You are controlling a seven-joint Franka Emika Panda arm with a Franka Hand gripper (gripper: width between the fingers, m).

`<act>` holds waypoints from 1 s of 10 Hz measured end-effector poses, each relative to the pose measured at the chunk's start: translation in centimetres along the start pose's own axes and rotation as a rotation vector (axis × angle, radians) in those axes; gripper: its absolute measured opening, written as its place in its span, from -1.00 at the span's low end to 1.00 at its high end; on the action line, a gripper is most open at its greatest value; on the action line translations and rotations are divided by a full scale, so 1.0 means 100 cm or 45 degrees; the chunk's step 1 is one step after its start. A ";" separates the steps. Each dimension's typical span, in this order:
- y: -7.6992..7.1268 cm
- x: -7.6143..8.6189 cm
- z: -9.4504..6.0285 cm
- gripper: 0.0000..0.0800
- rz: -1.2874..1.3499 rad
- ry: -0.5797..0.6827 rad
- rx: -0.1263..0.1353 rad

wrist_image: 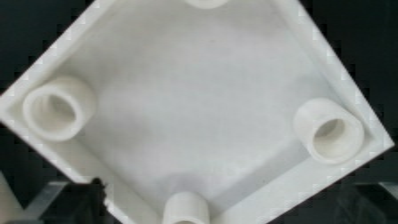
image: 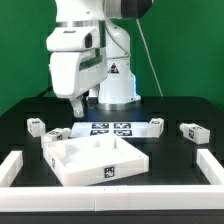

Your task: Assemble square table

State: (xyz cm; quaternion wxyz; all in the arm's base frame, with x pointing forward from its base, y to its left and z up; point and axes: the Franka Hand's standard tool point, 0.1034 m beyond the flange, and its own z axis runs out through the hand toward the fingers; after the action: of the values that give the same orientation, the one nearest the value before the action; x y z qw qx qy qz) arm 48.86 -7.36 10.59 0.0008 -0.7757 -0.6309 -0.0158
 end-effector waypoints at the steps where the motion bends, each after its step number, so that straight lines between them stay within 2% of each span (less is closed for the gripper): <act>1: -0.001 -0.001 0.001 0.63 -0.059 -0.002 0.003; 2: -0.002 -0.003 0.003 0.63 -0.163 -0.009 0.006; 3: -0.006 -0.006 0.015 0.63 -0.358 -0.013 -0.053; 4: -0.020 -0.009 0.030 0.63 -0.450 -0.021 -0.082; 5: -0.032 -0.014 0.043 0.63 -0.642 -0.035 -0.067; 6: -0.034 -0.017 0.051 0.63 -0.815 -0.047 -0.056; 8: -0.034 -0.021 0.052 0.63 -0.938 -0.067 -0.047; 10: -0.036 -0.021 0.054 0.63 -0.892 -0.065 -0.046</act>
Offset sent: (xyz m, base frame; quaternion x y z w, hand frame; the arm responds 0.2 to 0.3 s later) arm -0.0432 0.0077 -0.0514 -0.0806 -0.0008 -0.2345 0.9688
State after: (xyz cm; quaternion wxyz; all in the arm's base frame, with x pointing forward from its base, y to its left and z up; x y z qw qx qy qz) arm 45.07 -8.58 5.06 -0.0341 -0.5121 -0.8582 -0.0069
